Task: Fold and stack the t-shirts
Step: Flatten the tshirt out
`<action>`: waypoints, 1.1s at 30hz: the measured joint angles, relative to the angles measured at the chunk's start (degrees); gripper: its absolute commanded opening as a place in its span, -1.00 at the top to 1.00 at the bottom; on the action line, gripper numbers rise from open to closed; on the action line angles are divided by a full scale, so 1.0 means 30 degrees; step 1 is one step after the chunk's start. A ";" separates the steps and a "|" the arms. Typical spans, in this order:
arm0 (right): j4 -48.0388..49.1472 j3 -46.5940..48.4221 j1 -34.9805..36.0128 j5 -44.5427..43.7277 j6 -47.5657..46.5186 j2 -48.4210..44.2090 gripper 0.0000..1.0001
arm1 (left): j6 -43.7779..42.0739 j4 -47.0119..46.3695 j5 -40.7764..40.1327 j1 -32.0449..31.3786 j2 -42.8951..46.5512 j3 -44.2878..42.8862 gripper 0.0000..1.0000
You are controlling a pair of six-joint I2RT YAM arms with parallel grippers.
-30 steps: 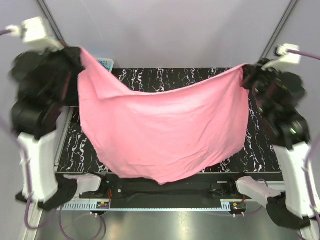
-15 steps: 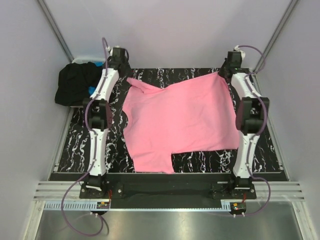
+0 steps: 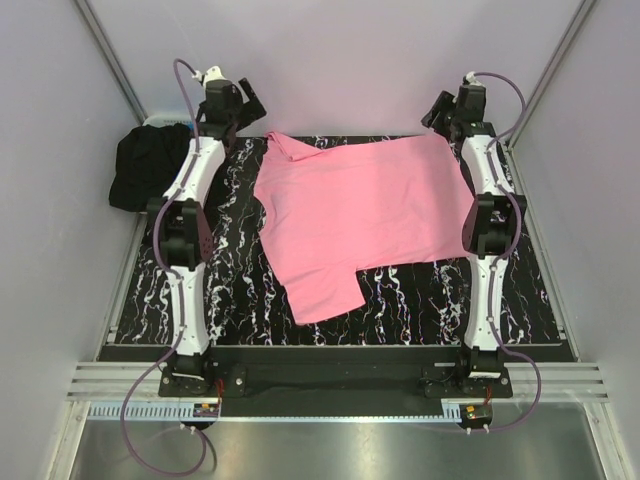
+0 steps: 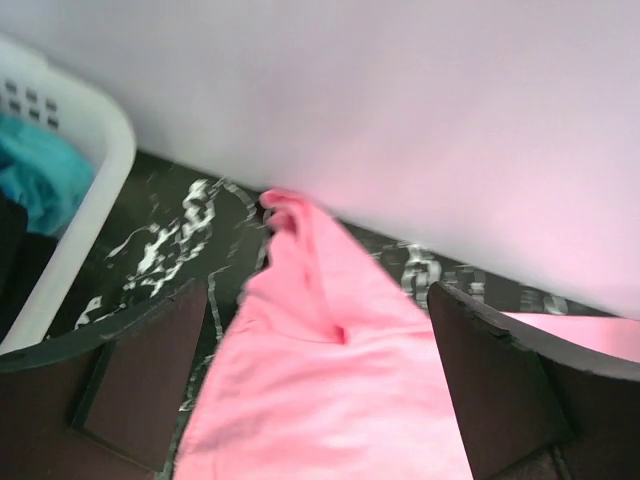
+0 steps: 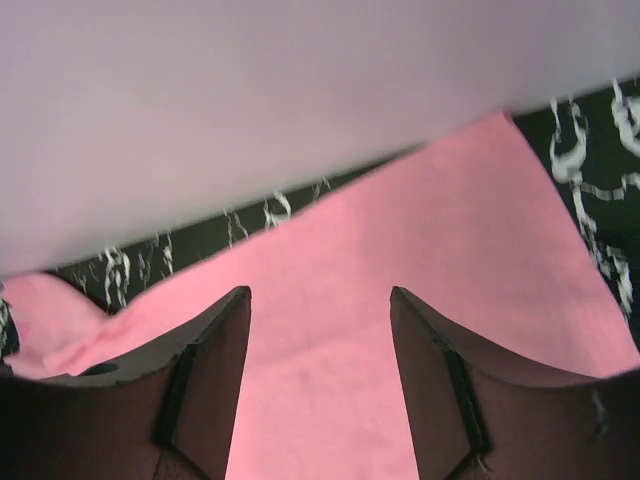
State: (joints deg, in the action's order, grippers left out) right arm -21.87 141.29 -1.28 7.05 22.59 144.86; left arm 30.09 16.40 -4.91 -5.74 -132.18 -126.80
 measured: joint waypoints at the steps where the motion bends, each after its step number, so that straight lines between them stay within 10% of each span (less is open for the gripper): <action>1: -0.0131 -0.0976 0.0015 0.0015 -0.0124 -0.0583 -0.29 | 0.0036 -0.0255 0.0321 0.0007 0.0729 0.0583 -0.97; 17: -0.3045 -1.6553 0.1617 -0.4663 0.0962 -1.3930 -0.17 | 0.2091 0.2973 0.3133 -0.4065 1.2123 1.6699 -0.95; 33: -0.7249 -1.8600 0.1231 -0.4401 0.2798 -1.2393 0.07 | 0.4517 0.4342 0.3832 -0.6965 1.4367 2.0385 -0.69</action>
State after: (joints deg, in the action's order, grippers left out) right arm -43.62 85.49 2.42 -6.15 30.98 107.68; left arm 43.64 29.43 6.59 -26.63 -89.08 -65.65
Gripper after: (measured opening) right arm 0.476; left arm 0.885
